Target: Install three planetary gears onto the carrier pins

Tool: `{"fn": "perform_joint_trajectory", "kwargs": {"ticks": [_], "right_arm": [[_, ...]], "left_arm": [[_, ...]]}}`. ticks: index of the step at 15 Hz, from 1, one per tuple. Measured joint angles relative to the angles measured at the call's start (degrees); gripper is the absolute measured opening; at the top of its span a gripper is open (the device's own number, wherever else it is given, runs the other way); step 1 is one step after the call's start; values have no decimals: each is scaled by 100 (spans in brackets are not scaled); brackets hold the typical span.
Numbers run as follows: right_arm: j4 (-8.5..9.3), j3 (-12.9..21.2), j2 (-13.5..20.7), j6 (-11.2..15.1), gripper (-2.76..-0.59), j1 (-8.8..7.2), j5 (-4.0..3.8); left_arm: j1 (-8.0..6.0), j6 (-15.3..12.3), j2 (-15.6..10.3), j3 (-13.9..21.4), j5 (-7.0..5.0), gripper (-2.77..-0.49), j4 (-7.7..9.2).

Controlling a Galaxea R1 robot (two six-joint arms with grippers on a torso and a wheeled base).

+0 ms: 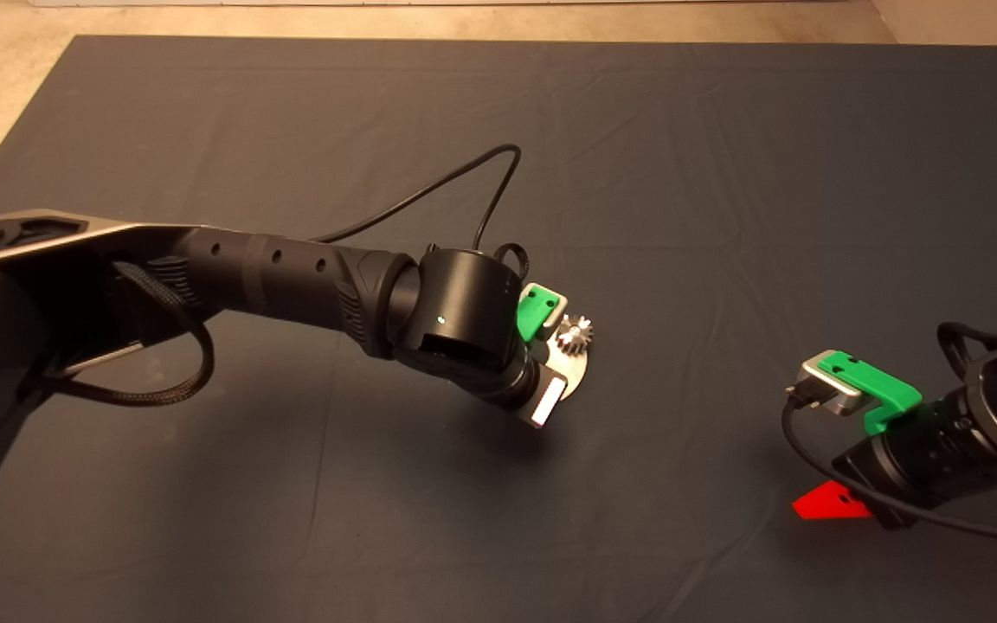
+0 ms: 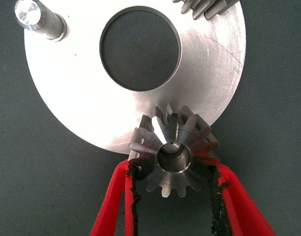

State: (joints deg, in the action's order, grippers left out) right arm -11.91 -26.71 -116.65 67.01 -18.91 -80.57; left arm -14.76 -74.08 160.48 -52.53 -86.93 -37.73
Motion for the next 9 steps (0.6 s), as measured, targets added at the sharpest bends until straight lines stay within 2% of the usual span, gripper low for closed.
{"fn": "perform_joint_trajectory", "kwargs": {"ticks": [5,9], "right_arm": [[-1,-1,0,-1,-160,0,0],[-1,0,1,1,-160,0,0]], "left_arm": [[0,0,0,0,5,-255,0],[0,-1,-2,0,24,-237,-2]]}}
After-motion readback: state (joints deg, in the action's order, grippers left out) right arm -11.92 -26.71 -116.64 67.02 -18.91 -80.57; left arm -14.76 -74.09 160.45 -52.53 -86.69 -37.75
